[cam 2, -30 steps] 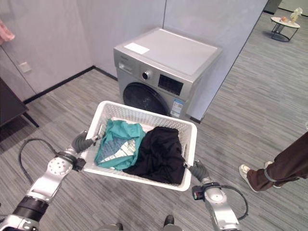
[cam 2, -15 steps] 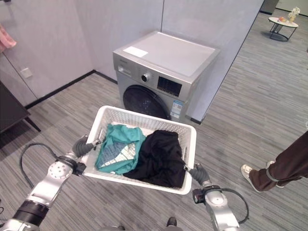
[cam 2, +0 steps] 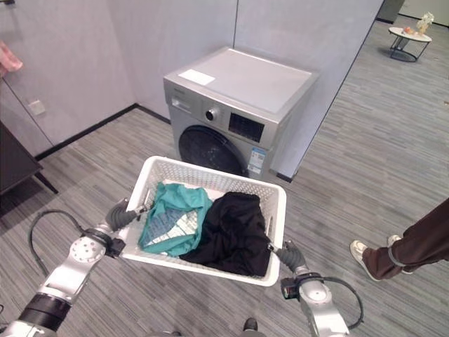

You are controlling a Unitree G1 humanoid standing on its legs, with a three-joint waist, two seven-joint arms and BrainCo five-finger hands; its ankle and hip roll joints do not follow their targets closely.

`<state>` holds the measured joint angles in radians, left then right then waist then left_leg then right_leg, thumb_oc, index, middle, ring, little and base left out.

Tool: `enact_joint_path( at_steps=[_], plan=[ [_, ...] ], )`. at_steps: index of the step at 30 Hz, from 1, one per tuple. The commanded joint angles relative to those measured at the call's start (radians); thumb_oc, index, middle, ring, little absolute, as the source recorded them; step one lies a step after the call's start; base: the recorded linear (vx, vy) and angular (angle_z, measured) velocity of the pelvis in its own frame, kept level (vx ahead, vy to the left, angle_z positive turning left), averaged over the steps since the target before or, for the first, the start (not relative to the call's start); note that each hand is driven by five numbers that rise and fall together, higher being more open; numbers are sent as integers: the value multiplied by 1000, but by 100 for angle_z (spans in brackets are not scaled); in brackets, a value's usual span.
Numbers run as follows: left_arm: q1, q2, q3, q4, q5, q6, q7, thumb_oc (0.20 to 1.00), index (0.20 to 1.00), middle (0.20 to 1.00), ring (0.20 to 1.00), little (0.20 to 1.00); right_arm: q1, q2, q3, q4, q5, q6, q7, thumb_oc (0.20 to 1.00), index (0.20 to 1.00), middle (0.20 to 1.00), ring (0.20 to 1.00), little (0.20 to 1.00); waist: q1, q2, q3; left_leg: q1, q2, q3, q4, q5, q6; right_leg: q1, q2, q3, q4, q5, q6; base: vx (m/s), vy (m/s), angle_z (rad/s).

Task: Grab the laundry basket,head to the washer,open it,put in the laundry and shut it.

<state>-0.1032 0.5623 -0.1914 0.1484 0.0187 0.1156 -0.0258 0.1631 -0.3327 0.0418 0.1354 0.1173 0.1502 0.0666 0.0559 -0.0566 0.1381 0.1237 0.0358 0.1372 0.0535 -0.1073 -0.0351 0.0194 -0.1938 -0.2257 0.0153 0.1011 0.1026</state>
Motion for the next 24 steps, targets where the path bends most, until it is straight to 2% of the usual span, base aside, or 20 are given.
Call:
enact_joint_path(
  at_steps=[1,5,8,11,13,16,17,18,19,20,21,22,23,24],
  plan=[
    [-51,103,174,1,-6,-69,47,200,200,200,200,200,-27,-86,-159,-9,28,-77,-29,200,200,200,200,200,15,24,-24,-55,-50,-24,-2,0,101,10,-57,10,82,-36,95,-48,-11,-19],
    [-53,107,175,5,-10,-70,48,200,200,200,200,200,-21,-85,-163,-8,35,-75,-23,200,200,200,200,200,21,14,-26,-57,-47,-23,5,-3,100,17,-56,6,74,-40,93,-53,-26,-10],
    [-48,107,181,4,-16,-71,53,200,200,200,200,200,-24,-88,-166,-7,35,-78,-27,200,200,200,200,200,18,17,-17,-62,-48,-26,23,-7,107,3,-58,5,114,-36,93,-73,18,1],
    [-54,118,195,5,-22,-69,66,200,200,200,200,200,-52,-94,-150,4,39,-83,-32,200,200,200,200,200,36,34,21,-90,-36,-3,50,7,121,-33,-65,-43,268,-54,90,-254,40,-8],
    [-68,129,204,4,-25,-65,75,200,200,200,200,200,-69,-89,-136,3,39,-82,-29,200,200,200,200,200,52,42,34,-121,-23,16,53,34,130,-21,-59,-88,398,-102,84,-281,21,-34],
    [-86,137,202,17,-41,-62,80,200,200,200,200,200,-71,-82,-126,8,36,-83,-28,200,200,200,200,200,65,33,24,-162,-20,15,55,68,134,-23,-6,-37,549,-142,93,-255,-29,-12],
    [-92,138,196,24,-44,-63,82,200,200,200,200,200,-69,-81,-131,11,42,-86,-33,200,200,200,200,200,75,22,16,-195,-18,23,77,77,126,-11,25,-18,519,-159,83,-201,-88,-5],
    [-96,137,192,28,-46,-63,79,200,200,200,200,200,-66,-85,-133,14,49,-84,-33,200,200,200,200,200,82,7,7,-213,-24,37,96,76,117,38,32,-33,445,-201,71,-276,-207,-8],
    [-112,133,181,26,-41,-64,65,200,200,200,200,200,-76,-97,-124,30,59,-91,-52,200,200,200,200,200,134,-14,-12,-281,-2,62,152,77,87,140,45,-106,255,-311,18,-177,-158,-10],
    [-112,133,181,25,-41,-63,64,200,200,200,200,200,-76,-97,-124,31,59,-91,-52,200,200,200,200,200,133,-13,-13,-284,1,60,157,75,85,142,48,-108,250,-310,16,-340,-254,-53],
    [-135,122,155,52,-52,-74,84,200,200,200,200,200,-90,-126,-118,53,66,-97,-71,200,200,200,200,200,143,-18,6,-343,41,59,211,111,49,124,92,-69,243,-327,-11,-186,-130,-36],
    [-135,122,155,52,-52,-74,84,200,200,200,200,200,-90,-126,-118,53,66,-97,-71,200,200,200,200,200,143,-18,6,-343,41,59,211,111,49,124,92,-69,243,-327,-11,-252,-171,-23],
    [-165,107,133,67,-54,-75,84,200,200,200,200,200,-102,-136,-110,63,66,-92,-74,200,200,200,200,200,138,-16,-5,-339,55,71,195,110,27,150,102,-94,199,-355,-24,-65,-56,18],
    [-171,106,129,72,-54,-76,84,200,200,200,200,200,-102,-136,-113,62,66,-91,-74,200,200,200,200,200,137,-15,-3,-340,55,67,193,112,25,153,104,-98,195,-354,-26,-175,-80,9]
  ],
)
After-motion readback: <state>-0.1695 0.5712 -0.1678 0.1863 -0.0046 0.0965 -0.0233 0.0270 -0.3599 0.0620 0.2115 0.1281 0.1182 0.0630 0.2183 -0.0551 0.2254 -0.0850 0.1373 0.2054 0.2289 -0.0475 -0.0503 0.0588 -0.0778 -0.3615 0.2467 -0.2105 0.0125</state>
